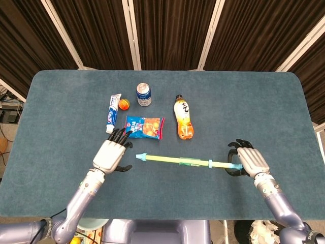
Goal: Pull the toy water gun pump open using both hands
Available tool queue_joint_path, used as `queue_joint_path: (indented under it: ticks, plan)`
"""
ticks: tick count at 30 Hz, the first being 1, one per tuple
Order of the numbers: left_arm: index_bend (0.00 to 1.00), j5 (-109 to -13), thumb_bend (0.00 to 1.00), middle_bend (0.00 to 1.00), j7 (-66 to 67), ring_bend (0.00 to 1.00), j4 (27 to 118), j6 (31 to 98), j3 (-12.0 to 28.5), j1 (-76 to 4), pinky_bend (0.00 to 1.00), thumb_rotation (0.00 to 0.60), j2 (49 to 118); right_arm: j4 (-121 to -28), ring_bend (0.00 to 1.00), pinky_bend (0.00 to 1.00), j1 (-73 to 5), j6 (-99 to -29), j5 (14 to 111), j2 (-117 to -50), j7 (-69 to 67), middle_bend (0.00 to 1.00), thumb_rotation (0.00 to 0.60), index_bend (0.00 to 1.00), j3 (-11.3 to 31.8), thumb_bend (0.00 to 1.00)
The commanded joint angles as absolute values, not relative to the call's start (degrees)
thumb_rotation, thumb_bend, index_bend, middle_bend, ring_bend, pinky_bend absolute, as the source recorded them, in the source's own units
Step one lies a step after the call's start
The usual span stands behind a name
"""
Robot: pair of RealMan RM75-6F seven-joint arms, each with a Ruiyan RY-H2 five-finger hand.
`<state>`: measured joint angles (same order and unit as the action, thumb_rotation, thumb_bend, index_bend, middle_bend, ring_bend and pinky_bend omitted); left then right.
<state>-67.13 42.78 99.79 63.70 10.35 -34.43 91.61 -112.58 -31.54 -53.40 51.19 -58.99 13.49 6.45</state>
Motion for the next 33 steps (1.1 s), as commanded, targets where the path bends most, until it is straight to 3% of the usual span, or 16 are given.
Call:
queue_joint_path:
  ticks: [1, 13, 33]
  plan:
    - [0.36, -65.88, 0.17, 0.07, 43.98, 0.0, 98.38, 63.83, 10.27, -35.56, 0.08, 0.6, 93.69, -112.85, 0.05, 0.0, -31.62, -53.48, 51.23, -58.82, 13.47, 0.2, 0.6, 0.96, 6.3, 0.67]
    - [0.37, -62.11, 0.18, 0.07, 47.13, 0.0, 95.25, 64.05, 11.71, -39.66, 0.08, 0.6, 99.31, -113.85, 0.05, 0.0, -31.75, -54.27, 51.72, -58.65, 13.28, 0.21, 0.6, 0.96, 5.74, 0.67]
    - [0.41, -58.25, 0.22, 0.08, 49.5, 0.0, 91.92, 65.42, 10.86, -42.8, 0.08, 0.6, 103.89, -113.2, 0.05, 0.0, -31.64, -53.92, 52.48, -57.93, 10.77, 0.21, 0.6, 0.96, 5.6, 0.68]
